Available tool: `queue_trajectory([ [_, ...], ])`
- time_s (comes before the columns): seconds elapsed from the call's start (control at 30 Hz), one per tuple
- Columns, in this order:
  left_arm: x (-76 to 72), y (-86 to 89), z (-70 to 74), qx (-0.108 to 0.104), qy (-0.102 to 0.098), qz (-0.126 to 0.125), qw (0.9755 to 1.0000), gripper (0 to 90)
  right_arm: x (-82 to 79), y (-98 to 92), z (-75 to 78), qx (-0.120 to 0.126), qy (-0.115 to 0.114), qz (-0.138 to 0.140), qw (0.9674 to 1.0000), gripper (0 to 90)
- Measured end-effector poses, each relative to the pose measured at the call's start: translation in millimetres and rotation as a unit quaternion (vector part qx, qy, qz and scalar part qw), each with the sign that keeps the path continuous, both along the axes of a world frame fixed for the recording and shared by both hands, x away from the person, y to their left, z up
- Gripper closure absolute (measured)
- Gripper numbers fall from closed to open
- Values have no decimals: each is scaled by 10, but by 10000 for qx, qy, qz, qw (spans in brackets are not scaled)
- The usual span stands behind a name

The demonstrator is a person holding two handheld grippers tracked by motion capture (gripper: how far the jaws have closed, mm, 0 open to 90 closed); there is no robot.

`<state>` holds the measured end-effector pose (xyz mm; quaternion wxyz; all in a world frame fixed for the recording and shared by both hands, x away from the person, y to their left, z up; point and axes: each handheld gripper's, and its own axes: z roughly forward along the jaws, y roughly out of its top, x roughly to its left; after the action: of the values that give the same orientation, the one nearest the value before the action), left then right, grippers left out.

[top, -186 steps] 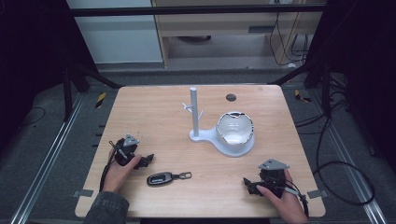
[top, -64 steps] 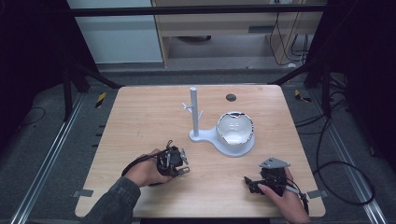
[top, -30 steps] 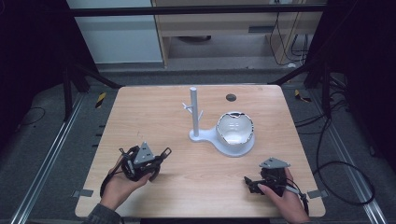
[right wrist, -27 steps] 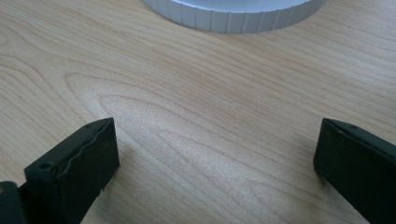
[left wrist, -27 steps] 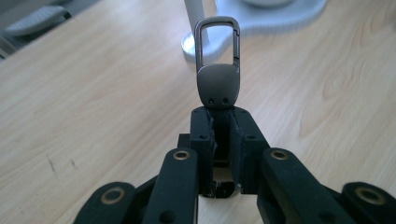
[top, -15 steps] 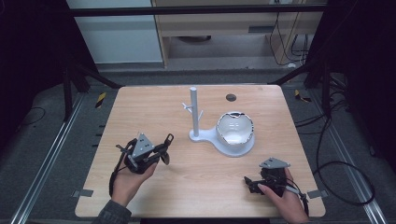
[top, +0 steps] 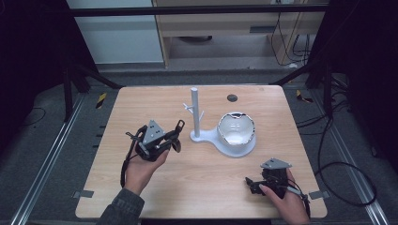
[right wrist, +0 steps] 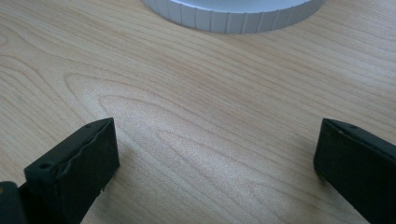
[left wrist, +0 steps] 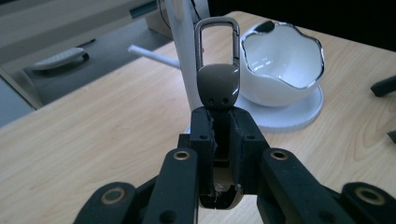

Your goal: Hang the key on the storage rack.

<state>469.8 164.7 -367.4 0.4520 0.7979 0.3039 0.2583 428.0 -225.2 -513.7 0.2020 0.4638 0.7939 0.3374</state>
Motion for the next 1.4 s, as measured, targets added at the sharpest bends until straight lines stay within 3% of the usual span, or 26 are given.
queue_trajectory([
  [0.2, 49, -61, 126, 28, -58, 24, 10000, 803, 0, 0, 0, 0, 0, 0, 10000, 4],
  [0.27, 97, -94, 177, 129, -61, 67, 9999, 803, 0, 0, 0, 1, 1, -3, 10000, 3],
  [0.43, 247, -138, 241, 132, -34, 184, 9997, 802, 0, 1, 0, 2, 1, -5, 10000, 3],
  [1.07, 465, -217, 128, 136, 188, 304, 9993, 802, 0, 1, 0, 4, 2, -4, 10000, 4],
  [1.4, 540, -297, 66, 19, 273, 303, 9992, 802, -1, 1, 1, 10, 5, 0, 10000, 4],
])
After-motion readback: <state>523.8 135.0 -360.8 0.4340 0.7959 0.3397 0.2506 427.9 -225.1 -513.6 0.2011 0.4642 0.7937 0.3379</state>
